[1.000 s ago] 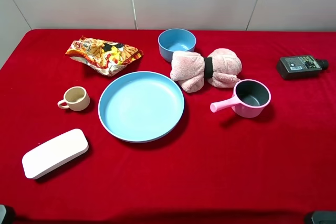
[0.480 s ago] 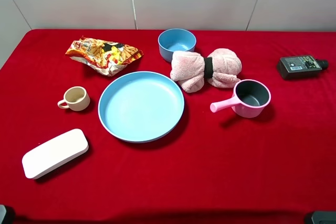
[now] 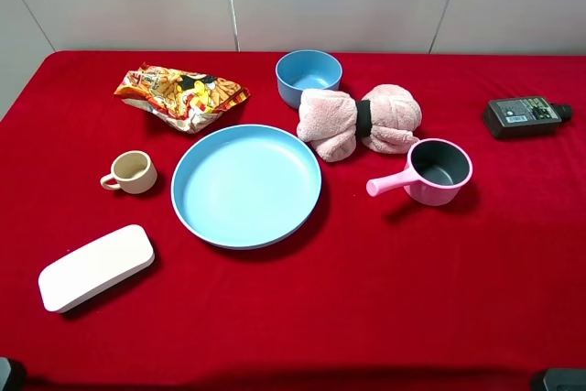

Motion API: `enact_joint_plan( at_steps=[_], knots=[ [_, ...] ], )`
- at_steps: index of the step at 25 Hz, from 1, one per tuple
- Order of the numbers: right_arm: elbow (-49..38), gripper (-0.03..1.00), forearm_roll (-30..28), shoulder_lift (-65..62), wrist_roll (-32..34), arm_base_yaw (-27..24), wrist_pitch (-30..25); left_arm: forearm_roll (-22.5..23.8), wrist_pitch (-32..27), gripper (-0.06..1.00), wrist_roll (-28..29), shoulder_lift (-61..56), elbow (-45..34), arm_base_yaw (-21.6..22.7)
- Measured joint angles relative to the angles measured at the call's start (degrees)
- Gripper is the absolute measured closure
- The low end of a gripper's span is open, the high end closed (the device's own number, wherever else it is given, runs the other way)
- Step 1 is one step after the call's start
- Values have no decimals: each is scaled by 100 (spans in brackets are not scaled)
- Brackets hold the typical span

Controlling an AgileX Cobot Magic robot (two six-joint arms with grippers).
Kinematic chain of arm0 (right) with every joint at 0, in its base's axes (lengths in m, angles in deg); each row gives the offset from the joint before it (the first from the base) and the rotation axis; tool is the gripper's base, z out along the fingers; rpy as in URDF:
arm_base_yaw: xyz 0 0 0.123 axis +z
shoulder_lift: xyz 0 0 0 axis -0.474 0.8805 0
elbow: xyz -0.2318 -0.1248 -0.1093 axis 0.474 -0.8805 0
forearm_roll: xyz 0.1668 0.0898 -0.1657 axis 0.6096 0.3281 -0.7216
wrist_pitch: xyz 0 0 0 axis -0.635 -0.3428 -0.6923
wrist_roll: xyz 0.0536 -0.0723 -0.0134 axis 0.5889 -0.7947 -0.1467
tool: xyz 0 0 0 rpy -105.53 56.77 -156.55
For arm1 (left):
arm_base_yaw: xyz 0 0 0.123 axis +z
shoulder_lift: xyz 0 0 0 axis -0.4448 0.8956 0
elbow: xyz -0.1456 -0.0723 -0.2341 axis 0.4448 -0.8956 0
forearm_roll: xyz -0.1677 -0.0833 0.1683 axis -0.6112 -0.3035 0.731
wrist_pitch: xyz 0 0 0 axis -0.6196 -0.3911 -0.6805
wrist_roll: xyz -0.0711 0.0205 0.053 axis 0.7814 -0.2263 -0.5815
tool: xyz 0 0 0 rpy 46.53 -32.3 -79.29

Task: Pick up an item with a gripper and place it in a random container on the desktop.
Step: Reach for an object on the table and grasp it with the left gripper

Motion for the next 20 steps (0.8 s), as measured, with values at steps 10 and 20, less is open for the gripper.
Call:
enact_joint_plan(
  at_steps=[10,20],
  knots=[
    [0,28,0,0,0,0,0,-288,-188,-4,-473,2045,645,-141],
    [0,28,0,0,0,0,0,-296,-188,-4,-495,3788,645,-832]
  ],
)
